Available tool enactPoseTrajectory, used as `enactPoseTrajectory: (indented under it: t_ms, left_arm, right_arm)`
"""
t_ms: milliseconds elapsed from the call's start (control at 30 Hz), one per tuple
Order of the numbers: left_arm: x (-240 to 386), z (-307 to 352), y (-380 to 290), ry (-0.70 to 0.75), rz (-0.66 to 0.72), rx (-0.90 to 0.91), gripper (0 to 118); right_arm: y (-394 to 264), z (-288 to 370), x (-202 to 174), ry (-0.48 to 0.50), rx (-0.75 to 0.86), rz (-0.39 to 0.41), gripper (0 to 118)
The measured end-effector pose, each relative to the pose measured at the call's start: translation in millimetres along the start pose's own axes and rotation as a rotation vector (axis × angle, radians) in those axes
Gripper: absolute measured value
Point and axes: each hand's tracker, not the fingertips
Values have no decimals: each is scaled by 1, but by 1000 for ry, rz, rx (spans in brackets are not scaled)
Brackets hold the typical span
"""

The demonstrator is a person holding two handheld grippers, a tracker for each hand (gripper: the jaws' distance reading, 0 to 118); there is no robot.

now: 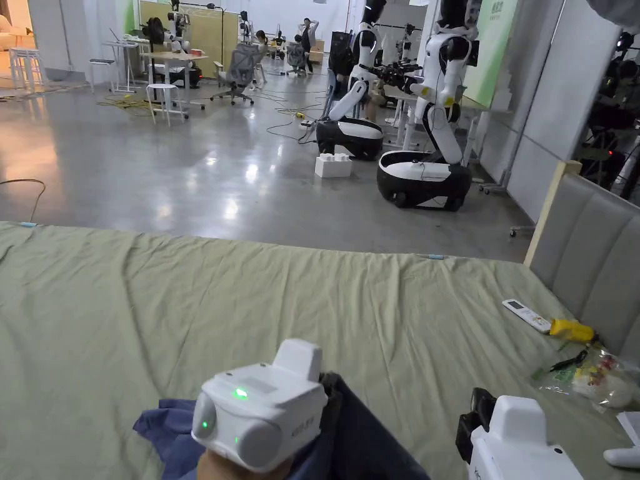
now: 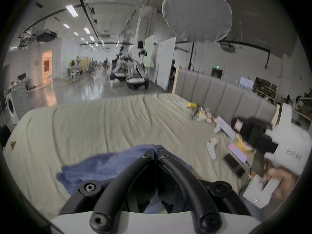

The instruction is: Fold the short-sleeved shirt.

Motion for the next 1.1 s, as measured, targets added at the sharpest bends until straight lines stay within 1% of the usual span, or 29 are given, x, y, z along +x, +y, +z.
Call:
enactPoseTrajectory:
  t_ms: [67,100,133,167,200,233,267,333,500,633,700,733,767,800,867,900,933,967,1033,1100]
  left_arm:
    - [6,-11,-24,5,1,-50,4]
    - [8,-15,-33,8,2,-72,7]
    - [9,-17,-41,10,9,-83,14]
    - [8,-18,-48,15,24,-88,27]
    - [7,-18,-54,6,40,-102,50]
    - [6,-17,-57,1,54,-109,64]
    - [4,-14,-59,0,57,-103,70]
    - [-11,-5,-50,-6,59,-80,71]
    - [-40,31,-31,73,38,77,73]
    - [-62,69,-17,212,50,192,72]
    - [-75,84,-16,280,46,235,69]
    - [-78,92,-14,318,44,256,64]
    - [-84,99,-15,352,43,272,57]
    - [-90,105,-16,384,40,284,42]
    - [-98,114,-16,440,54,287,17]
    - [-104,120,-18,447,70,288,12]
    - [-110,126,-20,452,88,298,11]
    - [-115,130,-23,441,99,304,6]
    - [-112,142,-24,468,104,295,3]
    - [-118,145,-29,481,102,270,3]
  right_arm:
    - [-4,1,4,-5,-13,-6,0]
    - [-6,1,6,-8,-19,-8,0]
    - [-6,1,6,-9,-25,-9,0]
    - [-8,2,6,-9,-31,-12,0]
    - [-9,1,6,-5,-48,-23,0]
    - [-10,2,6,-5,-49,-22,0]
    - [-10,1,5,-2,-51,-21,0]
    - [-9,1,2,8,-55,-22,0]
    - [0,1,-11,37,-48,-29,0]
    - [10,2,-27,61,-21,-23,0]
    - [16,3,-35,61,-6,-15,0]
    - [18,4,-39,58,7,-10,0]
    - [21,4,-42,58,25,-3,0]
    - [22,2,-45,58,31,-4,0]
    - [26,2,-51,58,41,-7,0]
    - [29,3,-53,62,46,-10,0]
    - [31,3,-55,67,52,-14,0]
    - [33,4,-57,67,56,-15,0]
    - [36,4,-61,73,69,-13,0]
    - [38,4,-65,84,75,-7,0]
